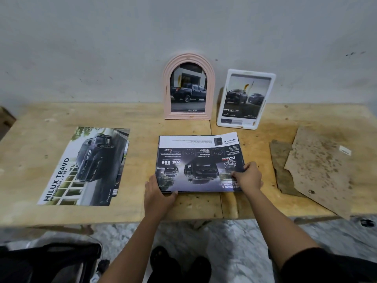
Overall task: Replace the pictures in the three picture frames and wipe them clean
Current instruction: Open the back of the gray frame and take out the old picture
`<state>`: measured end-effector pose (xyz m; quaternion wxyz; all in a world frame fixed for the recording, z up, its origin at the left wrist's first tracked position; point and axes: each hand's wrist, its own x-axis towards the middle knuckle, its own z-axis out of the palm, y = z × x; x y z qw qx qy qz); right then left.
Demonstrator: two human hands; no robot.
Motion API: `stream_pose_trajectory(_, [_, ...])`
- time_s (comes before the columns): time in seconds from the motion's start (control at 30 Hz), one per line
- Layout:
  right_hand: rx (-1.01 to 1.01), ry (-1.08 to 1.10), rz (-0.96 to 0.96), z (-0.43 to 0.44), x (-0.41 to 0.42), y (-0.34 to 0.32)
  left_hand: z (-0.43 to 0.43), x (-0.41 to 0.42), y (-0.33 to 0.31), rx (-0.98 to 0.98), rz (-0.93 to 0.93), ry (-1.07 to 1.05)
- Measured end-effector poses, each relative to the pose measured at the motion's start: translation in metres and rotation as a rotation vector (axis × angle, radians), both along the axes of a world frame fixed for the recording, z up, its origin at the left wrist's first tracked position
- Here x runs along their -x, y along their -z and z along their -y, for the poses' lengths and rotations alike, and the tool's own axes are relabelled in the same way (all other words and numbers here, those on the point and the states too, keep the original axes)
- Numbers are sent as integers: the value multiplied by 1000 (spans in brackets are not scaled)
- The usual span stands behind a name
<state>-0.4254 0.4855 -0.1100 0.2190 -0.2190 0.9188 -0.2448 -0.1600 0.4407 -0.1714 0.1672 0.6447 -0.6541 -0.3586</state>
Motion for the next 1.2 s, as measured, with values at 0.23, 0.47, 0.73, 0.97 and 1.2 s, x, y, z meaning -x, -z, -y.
stream_pose_trajectory(0.23, [109, -15, -47, -12, 13, -7, 0, 1, -3, -21, 48, 10])
stream_pose_trajectory(0.47, [171, -54, -48, -19, 21, -25, -1, 3, -14, -87, 64, 28])
stream_pose_trajectory(0.73, [379, -91, -39, -37, 39, -70, 2, -1, -26, -109, 75, 12])
stream_pose_trajectory(0.97, [590, -182, 1, -39, 44, -108, 9, 4, -48, -170, 195, 60])
stream_pose_trajectory(1.2, [761, -199, 165, -21, 31, -143, 26, 16, -122, -135, -342, -146])
